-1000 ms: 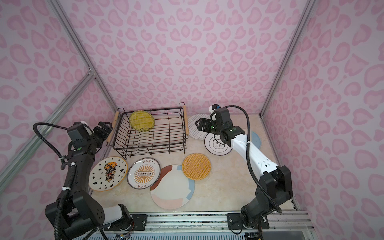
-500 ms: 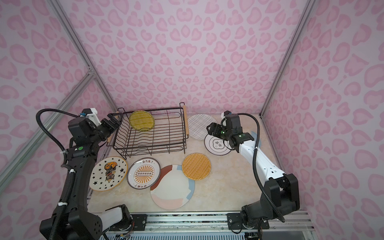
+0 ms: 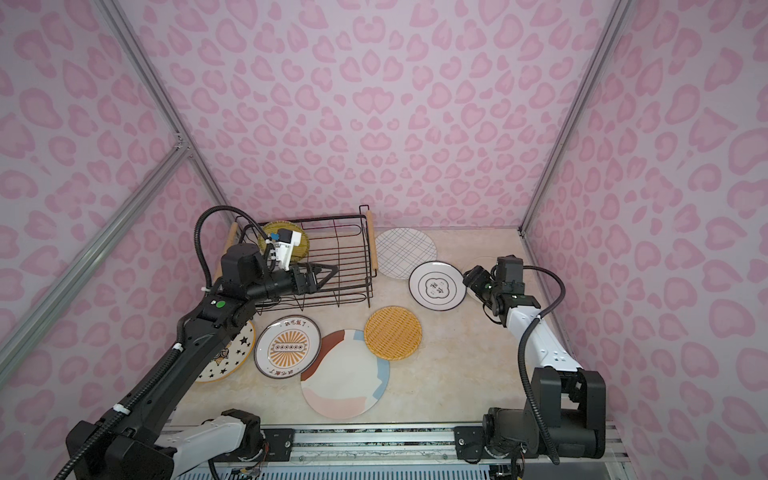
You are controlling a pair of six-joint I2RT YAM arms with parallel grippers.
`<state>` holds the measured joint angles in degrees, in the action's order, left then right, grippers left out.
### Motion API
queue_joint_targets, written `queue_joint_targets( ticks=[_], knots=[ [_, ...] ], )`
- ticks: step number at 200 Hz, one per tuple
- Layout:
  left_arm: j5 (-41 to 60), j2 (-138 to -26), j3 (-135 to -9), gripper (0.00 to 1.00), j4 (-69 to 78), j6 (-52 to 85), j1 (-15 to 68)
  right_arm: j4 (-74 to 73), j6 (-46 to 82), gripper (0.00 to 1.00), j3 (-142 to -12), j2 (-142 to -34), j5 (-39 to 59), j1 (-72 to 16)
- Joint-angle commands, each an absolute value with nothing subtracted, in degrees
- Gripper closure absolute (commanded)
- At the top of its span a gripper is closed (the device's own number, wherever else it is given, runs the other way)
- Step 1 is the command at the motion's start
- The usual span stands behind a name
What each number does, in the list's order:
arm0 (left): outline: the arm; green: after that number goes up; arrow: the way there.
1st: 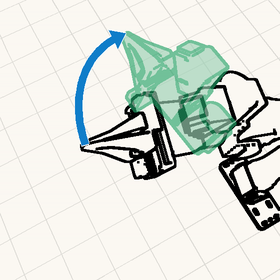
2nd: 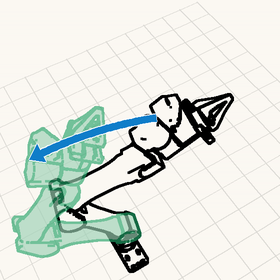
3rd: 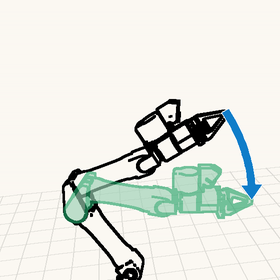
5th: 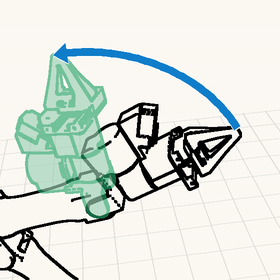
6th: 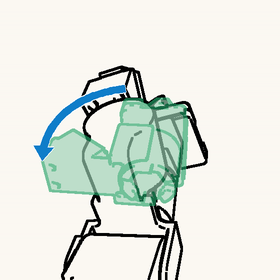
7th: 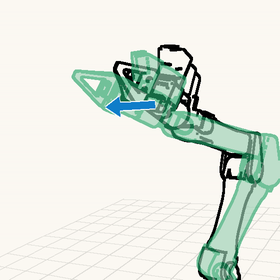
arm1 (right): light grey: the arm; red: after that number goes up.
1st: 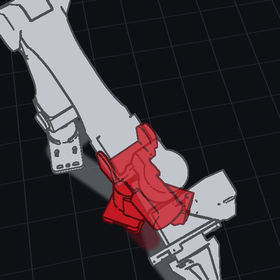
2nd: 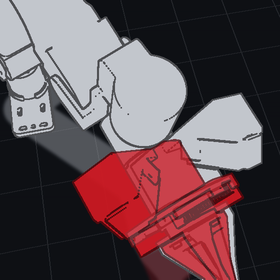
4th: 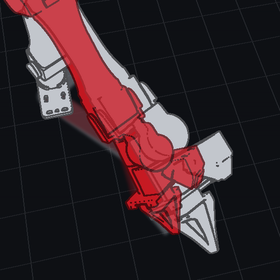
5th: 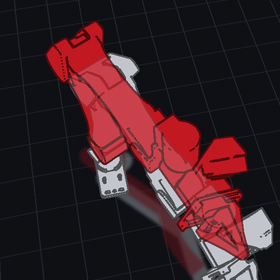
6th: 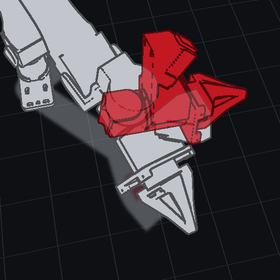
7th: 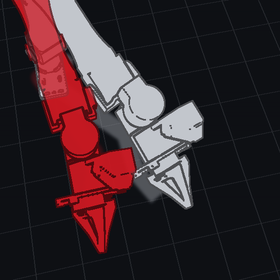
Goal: Load the plates into the dish rack
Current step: 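Lower the right gripper onto the teal-rimmed white plate while the left reaches over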
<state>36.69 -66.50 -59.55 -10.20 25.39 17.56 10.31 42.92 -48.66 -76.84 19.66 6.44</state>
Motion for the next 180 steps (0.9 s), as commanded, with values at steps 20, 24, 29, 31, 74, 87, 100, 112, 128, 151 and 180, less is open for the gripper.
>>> queue_joint_targets(
  ticks=[20, 24, 29, 31, 74, 87, 100, 112, 128, 151, 180],
  knots=[
    [39.4, -68.3, -58.5, 0.03, -8.2, 22.8, 21.2, 7.0, 45.5, 0.27, -44.2, -78.4, 22.8, 14.8],
    [39.5, -68.3, -58.4, 0.03, -8.3, 22.8, 21.4, 6.9, 45.0, 0.27, -44.2, -78.8, 22.6, 15.3],
    [39.4, -68.4, -58.3, 0.03, -8.5, 22.6, 21.6, 7.2, 44.4, 0.27, -44.4, -79.2, 22.0, 15.7],
    [39.3, -68.4, -58.3, 0.03, -8.6, 22.6, 21.7, 7.3, 44.1, 0.27, -44.6, -79.4, 21.6, 15.8],
    [39.2, -68.6, -58.3, 0.03, -9.4, 22.8, 22.3, 8.0, 41.0, 0.28, -48.5, -86.0, 21.6, 12.1],
    [39.3, -68.6, -58.2, 0.03, -9.4, 22.9, 22.4, 7.5, 40.2, 0.26, -48.8, -88.0, 22.5, 8.9],
    [39.5, -68.7, -58.3, 0.03, -9.6, 22.9, 22.4, 6.8, 40.0, 0.26, -49.3, -90.5, 23.5, 5.9],
    [39.6, -68.8, -58.3, 0.03, -9.6, 23.0, 22.5, 4.8, 41.2, 0.28, -48.9, -92.3, 24.4, 4.4],
    [39.9, -68.5, -58.8, 0.03, -10.3, 22.4, 22.5, 1.7, 42.8, 0.28, -47.3, -93.0, 24.3, 3.8],
    [39.8, -67.7, -58.8, 0.03, -11.3, 20.9, 22.5, -1.4, 42.9, 0.30, -47.2, -95.2, 26.5, 3.1],
    [39.6, -67.7, -59.0, 0.03, -11.8, 20.6, 22.5, -5.0, 43.1, 0.33, -47.1, -98.1, 29.5, 2.3]
  ],
)
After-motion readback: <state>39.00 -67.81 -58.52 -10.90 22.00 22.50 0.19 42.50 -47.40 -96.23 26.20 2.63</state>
